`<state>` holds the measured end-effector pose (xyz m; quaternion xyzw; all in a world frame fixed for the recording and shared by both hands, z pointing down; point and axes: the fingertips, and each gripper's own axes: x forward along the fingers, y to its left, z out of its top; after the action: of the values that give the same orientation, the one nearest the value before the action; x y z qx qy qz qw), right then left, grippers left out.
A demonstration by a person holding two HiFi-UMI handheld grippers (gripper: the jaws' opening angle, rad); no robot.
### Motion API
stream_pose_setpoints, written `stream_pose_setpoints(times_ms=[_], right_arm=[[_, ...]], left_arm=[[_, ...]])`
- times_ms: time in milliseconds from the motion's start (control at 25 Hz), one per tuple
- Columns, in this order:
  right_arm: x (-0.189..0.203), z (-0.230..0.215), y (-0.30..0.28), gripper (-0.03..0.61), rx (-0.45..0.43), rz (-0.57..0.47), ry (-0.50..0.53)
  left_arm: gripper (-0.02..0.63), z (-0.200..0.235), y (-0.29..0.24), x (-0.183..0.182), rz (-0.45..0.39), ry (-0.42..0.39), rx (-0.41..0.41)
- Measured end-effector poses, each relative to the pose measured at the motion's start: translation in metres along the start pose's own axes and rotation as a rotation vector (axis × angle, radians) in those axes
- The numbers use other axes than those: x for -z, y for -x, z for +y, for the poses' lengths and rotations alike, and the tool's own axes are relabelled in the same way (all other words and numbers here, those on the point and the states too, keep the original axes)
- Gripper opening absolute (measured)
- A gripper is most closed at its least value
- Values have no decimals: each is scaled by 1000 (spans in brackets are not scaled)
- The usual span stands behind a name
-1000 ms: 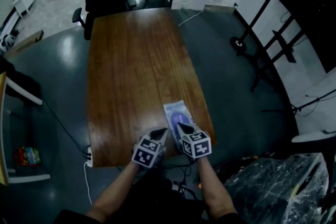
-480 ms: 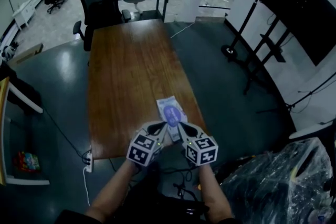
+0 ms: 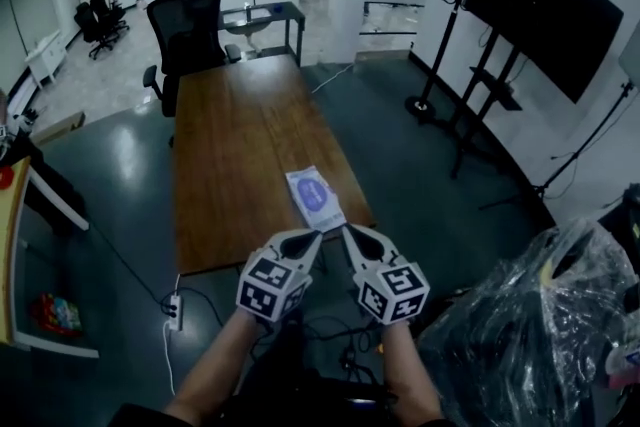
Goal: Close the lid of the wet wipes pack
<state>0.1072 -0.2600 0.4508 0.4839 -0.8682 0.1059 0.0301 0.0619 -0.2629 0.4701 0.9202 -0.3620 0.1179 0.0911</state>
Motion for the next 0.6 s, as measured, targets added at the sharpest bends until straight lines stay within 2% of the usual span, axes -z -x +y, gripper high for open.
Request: stream_pose_setpoints(times_ms=[240,600], right_arm=[[-19,44,61,8,-24,-91,37],[-44,76,103,8,-59,-189,36]], left_arm=[[6,-48,51,-3,-14,-31,-21],[6,-78,95,-34,-95,-56,-25]])
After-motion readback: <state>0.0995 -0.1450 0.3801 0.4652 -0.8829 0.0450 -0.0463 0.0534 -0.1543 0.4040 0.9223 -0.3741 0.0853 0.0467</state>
